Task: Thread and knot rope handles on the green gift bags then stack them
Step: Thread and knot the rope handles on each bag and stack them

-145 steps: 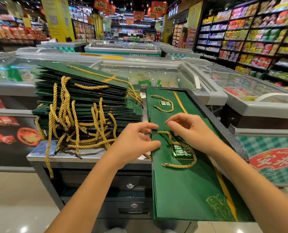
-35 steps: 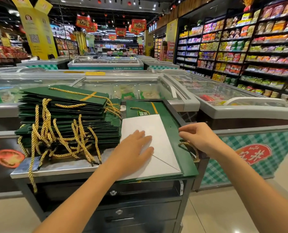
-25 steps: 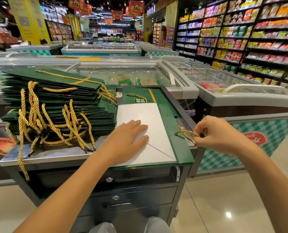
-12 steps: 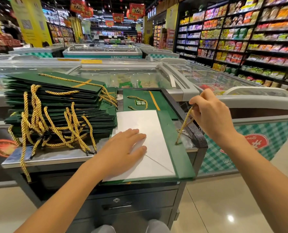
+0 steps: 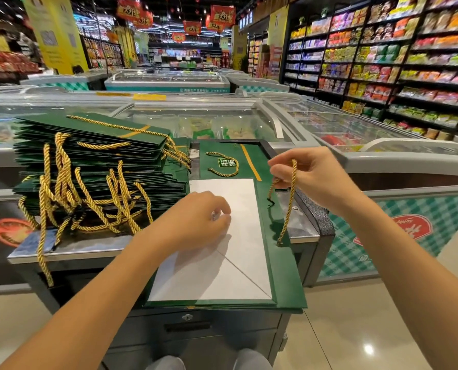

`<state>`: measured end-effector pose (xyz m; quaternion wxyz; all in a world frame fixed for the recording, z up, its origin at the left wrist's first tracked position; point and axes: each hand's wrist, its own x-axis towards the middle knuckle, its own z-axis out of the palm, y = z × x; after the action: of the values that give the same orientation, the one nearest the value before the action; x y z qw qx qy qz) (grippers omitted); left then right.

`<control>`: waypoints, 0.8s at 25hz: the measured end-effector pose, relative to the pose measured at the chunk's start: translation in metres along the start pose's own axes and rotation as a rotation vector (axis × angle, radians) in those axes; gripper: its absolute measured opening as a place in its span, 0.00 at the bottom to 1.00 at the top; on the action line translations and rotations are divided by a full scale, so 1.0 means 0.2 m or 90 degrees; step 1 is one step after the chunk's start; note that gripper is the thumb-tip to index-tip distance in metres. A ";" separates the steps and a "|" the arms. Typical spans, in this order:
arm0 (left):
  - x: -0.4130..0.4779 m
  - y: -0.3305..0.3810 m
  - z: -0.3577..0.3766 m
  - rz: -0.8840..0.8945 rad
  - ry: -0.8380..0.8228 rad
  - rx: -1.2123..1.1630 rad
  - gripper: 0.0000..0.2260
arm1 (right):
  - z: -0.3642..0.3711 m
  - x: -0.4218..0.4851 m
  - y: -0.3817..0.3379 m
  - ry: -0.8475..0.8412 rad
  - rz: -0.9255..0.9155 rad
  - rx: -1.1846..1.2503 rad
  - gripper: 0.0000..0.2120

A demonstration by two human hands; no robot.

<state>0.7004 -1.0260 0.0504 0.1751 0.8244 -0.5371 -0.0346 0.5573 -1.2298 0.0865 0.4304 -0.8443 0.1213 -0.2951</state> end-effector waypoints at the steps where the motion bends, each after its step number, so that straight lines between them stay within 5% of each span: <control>1: 0.03 0.00 0.00 -0.007 0.016 -0.010 0.12 | 0.02 0.00 0.00 -0.056 -0.014 -0.055 0.10; 3: 0.06 -0.02 0.01 -0.022 0.046 -0.038 0.12 | 0.06 0.00 0.02 -0.187 -0.027 -0.182 0.16; 6: 0.07 -0.06 0.03 -0.030 0.077 -0.075 0.12 | 0.06 -0.02 0.07 -0.288 0.025 -0.143 0.25; 11: 0.14 -0.02 0.04 -0.012 0.109 -0.108 0.10 | -0.02 -0.01 0.18 -0.007 0.046 -0.189 0.15; 14: 0.28 0.07 0.02 0.003 0.144 -0.150 0.11 | 0.00 -0.02 0.21 -0.061 0.122 -0.243 0.13; 20: 0.50 0.19 0.12 0.036 0.008 -0.047 0.12 | 0.03 -0.06 0.22 -0.076 0.124 -0.230 0.18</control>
<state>0.7037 -1.1356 0.0526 0.2100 0.8020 -0.5574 -0.0444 0.5534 -1.2458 0.0429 0.3052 -0.9080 0.2274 -0.1754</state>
